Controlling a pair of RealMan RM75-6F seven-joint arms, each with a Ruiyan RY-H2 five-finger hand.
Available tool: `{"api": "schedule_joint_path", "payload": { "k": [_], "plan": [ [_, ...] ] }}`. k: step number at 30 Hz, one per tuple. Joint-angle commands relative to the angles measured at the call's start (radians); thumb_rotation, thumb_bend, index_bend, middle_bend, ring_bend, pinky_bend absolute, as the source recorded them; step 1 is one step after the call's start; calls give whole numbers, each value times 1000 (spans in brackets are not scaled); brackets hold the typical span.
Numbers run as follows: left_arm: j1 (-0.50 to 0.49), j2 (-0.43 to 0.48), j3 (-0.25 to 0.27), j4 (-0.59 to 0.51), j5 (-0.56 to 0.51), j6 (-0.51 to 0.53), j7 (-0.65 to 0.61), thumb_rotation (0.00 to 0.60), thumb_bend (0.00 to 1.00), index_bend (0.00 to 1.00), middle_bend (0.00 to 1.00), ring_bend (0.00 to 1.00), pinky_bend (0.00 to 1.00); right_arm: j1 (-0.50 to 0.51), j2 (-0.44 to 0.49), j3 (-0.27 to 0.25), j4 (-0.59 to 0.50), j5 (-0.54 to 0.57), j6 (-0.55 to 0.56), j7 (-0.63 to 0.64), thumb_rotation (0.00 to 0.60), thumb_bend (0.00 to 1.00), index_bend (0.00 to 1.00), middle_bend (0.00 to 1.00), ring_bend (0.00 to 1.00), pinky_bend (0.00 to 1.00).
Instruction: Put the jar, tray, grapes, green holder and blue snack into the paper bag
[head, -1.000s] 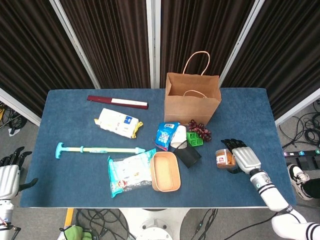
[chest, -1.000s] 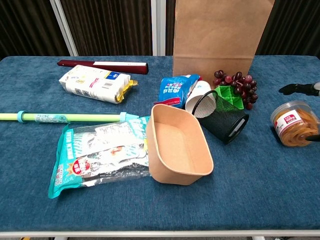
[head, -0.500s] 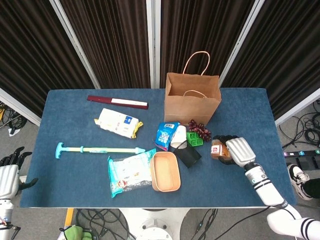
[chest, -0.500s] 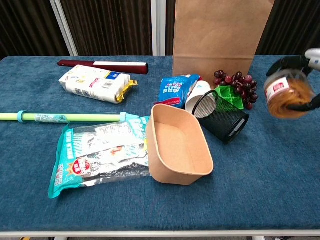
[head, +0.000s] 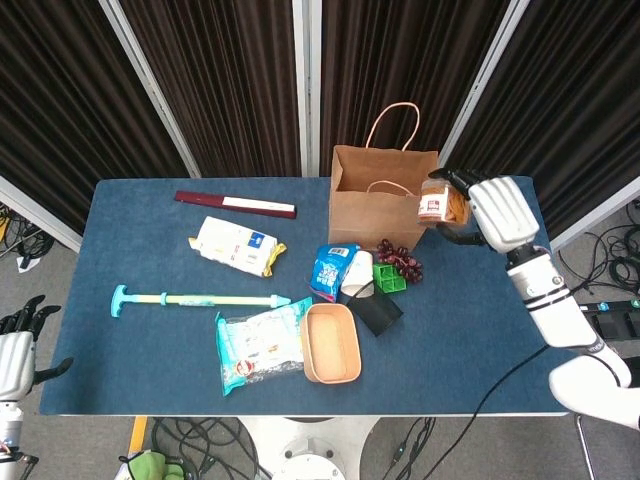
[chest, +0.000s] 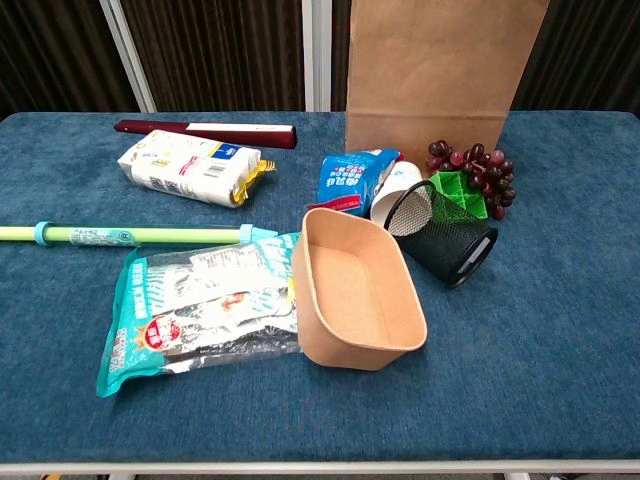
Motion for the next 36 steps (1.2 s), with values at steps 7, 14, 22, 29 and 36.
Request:
{"api": "schedule_joint_path", "payload": {
  "k": [7,14,22,29,36],
  "plan": [
    [11,4,2,-4,-10,1,-1,600,95,302,236,235,225,197,-58,54,187,222,-192,-119,600,261,448,414,325,503],
    [15,3,0,-5,-16,0,0,600,95,302,236,235,225,299,-144,29,329,325,-288,-186,600,261,443,408,323,484],
    [14,0,-1,-1,-18,-8,-1,600,95,302,236,235,225,375,-253,-32,431,377,-355,-251,600,261,405,381,312,446],
    [25,0,1,4,-26,-5,-10,600,95,302,236,235,225,400,-280,-57,459,409,-400,-254,600,254,227,284,199,352],
    [23,-4,-1,9,-19,-5,-11,600,94,302,236,235,225,398,-255,-61,435,420,-391,-240,600,253,29,150,70,237]
  ]
}}
